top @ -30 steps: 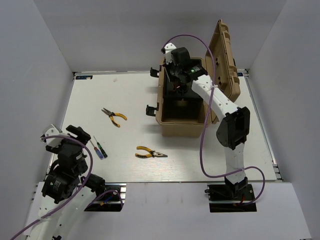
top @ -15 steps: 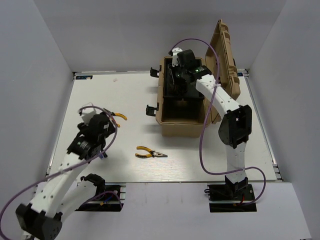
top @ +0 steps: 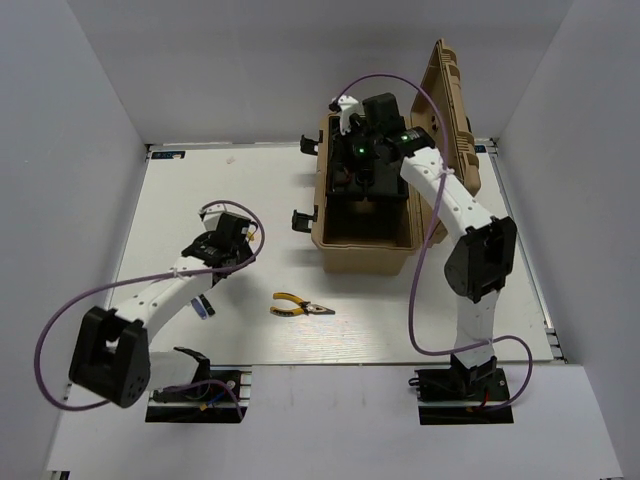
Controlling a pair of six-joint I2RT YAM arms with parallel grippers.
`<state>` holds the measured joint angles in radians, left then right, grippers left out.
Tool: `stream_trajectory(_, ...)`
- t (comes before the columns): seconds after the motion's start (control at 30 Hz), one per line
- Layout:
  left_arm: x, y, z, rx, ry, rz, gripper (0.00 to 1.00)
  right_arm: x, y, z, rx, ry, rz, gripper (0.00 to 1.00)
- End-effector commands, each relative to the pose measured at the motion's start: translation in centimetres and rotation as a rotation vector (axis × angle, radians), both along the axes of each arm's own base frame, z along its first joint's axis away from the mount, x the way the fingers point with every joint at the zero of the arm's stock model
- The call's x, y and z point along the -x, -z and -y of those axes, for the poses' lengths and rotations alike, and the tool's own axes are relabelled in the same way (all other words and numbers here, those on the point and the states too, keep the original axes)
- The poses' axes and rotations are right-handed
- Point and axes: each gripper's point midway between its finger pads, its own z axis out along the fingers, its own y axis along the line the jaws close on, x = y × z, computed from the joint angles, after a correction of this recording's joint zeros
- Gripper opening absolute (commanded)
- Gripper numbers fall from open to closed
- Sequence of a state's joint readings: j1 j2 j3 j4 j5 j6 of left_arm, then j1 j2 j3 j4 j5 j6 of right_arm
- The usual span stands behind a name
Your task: Sort the tools into containers
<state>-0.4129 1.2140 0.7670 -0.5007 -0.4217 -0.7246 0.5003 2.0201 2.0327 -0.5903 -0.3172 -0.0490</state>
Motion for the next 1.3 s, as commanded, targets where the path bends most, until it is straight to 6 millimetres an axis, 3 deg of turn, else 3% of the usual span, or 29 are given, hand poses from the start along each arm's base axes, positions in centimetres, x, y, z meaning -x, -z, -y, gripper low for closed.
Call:
stream_trajectory(0.0,-2.1,0.5,0.6,0.034,-0.013,0.011,0.54,6.9,-8.4,-1.8,-0.172,-0.334,0.096,0.03)
stream_trajectory(0.07,-2.7,1.0,0.2,0.018,-0.033,0.001,0.54,7.5,-8.6,-1.8,-0.181,-0.356,0.100,0.48)
stream_trajectory(0.1,-3.4,1.4,-0.4,0.014,-0.056,-0.007,0.54,7.8,-8.5,-1.5,-0.181,-0.361,0.095,0.50)
stream_trajectory(0.17,-4.4,1.6,-0.8,0.006,-0.080,-0.007,0.54,7.9,-8.2,-1.2,-0.174,-0.355,0.087,0.50)
stream_trajectory(0.33,-6.1,4.1,-2.4,-0.016,-0.129,-0.081,0.54,9.9,-8.5,-0.1,-0.171,-0.359,0.097,0.50)
stream_trajectory(0.43,-7.9,3.8,-2.7,0.003,-0.137,-0.064,0.55,10.8,-8.4,0.2,-0.174,-0.368,0.094,0.50)
stream_trajectory(0.53,-8.8,5.0,-3.2,-0.008,-0.146,-0.111,0.58,11.3,-8.0,0.6,-0.170,-0.370,0.083,0.50)
stream_trajectory(0.77,-9.3,7.2,-4.4,-0.034,-0.164,-0.171,0.60,12.7,-8.3,1.1,-0.188,-0.383,0.065,0.50)
stream_trajectory(0.87,-9.5,7.3,-4.7,-0.034,-0.173,-0.172,0.54,13.3,-8.7,1.1,-0.200,-0.389,0.054,0.50)
stream_trajectory(1.07,-8.9,7.9,-5.2,-0.038,-0.182,-0.192,0.20,14.3,-10.0,1.3,-0.228,-0.400,0.056,0.50)
stream_trajectory(1.17,-9.0,6.5,-5.2,-0.037,-0.174,-0.164,0.06,14.8,-10.5,1.6,-0.233,-0.406,0.065,0.54)
stream_trajectory(1.23,-9.5,4.9,-5.4,-0.046,-0.163,-0.124,0.00,15.4,-10.8,1.8,-0.225,-0.417,0.077,0.63)
stream_trajectory(1.27,-9.7,3.2,-5.4,-0.041,-0.156,-0.081,0.00,15.5,-10.9,2.0,-0.217,-0.424,0.088,0.71)
